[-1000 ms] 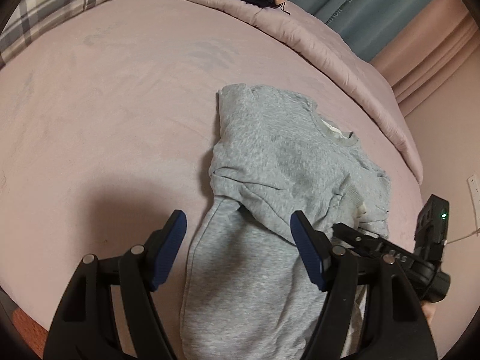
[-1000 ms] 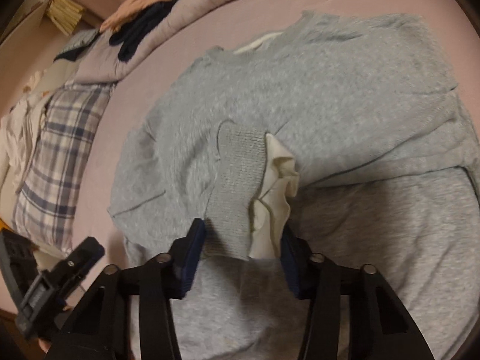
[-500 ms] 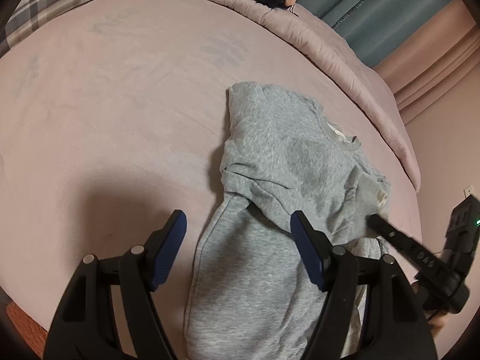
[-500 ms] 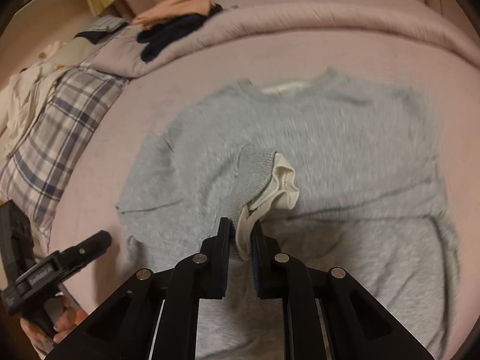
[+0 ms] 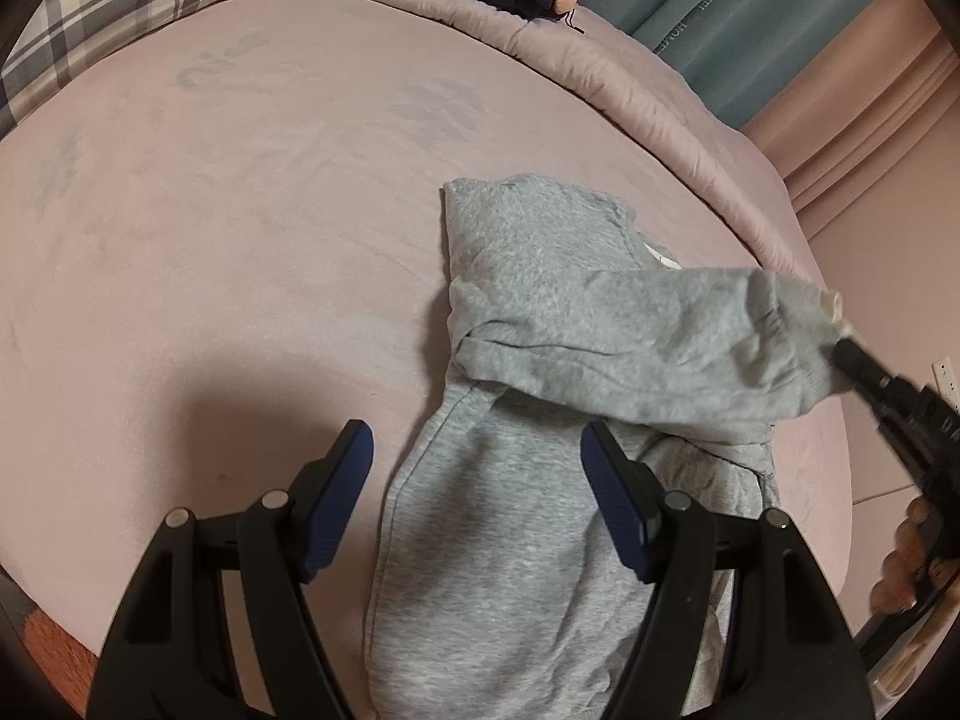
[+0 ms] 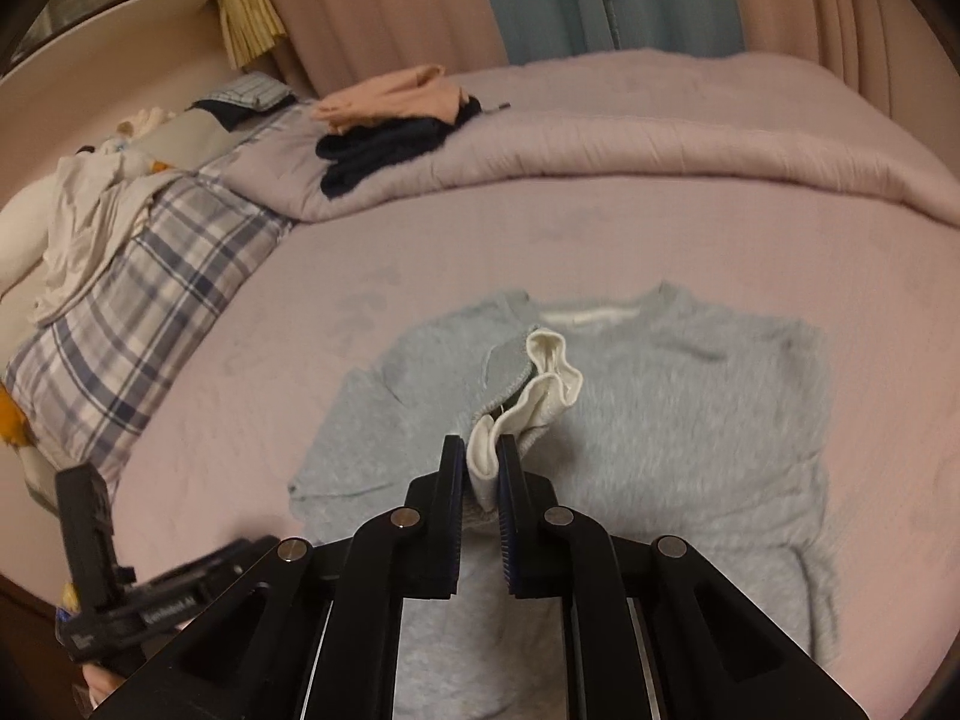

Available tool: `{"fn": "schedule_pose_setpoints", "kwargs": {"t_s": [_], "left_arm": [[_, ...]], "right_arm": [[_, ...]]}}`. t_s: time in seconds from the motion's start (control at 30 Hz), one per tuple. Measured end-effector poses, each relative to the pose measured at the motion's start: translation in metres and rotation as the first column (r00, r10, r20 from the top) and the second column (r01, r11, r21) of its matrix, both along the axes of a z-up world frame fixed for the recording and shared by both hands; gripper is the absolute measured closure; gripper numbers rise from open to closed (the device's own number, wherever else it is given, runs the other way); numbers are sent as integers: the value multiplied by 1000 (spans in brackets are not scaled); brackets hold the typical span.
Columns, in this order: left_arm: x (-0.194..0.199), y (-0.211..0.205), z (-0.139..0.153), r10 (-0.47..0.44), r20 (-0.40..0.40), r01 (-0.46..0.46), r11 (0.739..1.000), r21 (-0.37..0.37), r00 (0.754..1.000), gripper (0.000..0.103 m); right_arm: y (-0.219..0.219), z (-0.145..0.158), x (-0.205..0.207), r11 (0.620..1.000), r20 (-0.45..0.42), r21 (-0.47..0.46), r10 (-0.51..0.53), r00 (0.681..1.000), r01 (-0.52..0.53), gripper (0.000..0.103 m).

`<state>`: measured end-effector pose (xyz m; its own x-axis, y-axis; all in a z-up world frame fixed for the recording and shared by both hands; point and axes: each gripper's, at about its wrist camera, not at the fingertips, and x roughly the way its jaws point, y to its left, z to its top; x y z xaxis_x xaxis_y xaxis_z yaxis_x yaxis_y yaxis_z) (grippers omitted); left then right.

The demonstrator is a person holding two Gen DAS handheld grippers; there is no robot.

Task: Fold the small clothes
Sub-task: 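Lift the cuff and shift it across the chest with the right gripper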

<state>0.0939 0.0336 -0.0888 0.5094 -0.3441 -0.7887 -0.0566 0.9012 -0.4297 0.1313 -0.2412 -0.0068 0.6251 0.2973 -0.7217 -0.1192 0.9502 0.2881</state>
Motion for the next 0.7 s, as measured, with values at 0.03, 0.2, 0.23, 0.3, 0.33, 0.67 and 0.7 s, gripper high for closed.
{"fn": "schedule_pose_setpoints", "kwargs": {"t_s": [0.03, 0.2, 0.23, 0.3, 0.33, 0.67, 0.7], "left_arm": [[0, 0, 1, -2, 2, 2, 1000, -4, 1000, 32], [-1, -6, 6, -24, 23, 24, 1000, -11, 999, 33], [-1, -8, 7, -28, 26, 28, 1000, -8, 999, 33], [1, -11, 8, -37, 26, 37, 999, -5, 999, 33], [3, -13, 8, -39, 25, 39, 999, -6, 999, 33], [36, -34, 2, -86, 3, 86, 996, 32, 996, 49], [41, -37, 0, -97, -2, 97, 994, 40, 995, 51]], "right_arm": [[0, 4, 2, 1000, 12, -11, 2, 1000, -2, 92], [-7, 24, 11, 998, 64, -64, -8, 998, 12, 92], [-11, 27, 12, 998, 71, -68, -14, 997, 19, 92], [-19, 33, 16, 997, 87, -74, -32, 996, 38, 92], [-22, 35, 17, 996, 92, -74, -40, 995, 47, 92], [-59, -5, 20, 987, 12, -85, -135, 991, 136, 92], [-62, -15, 20, 986, -8, -91, -144, 989, 143, 92]]}}
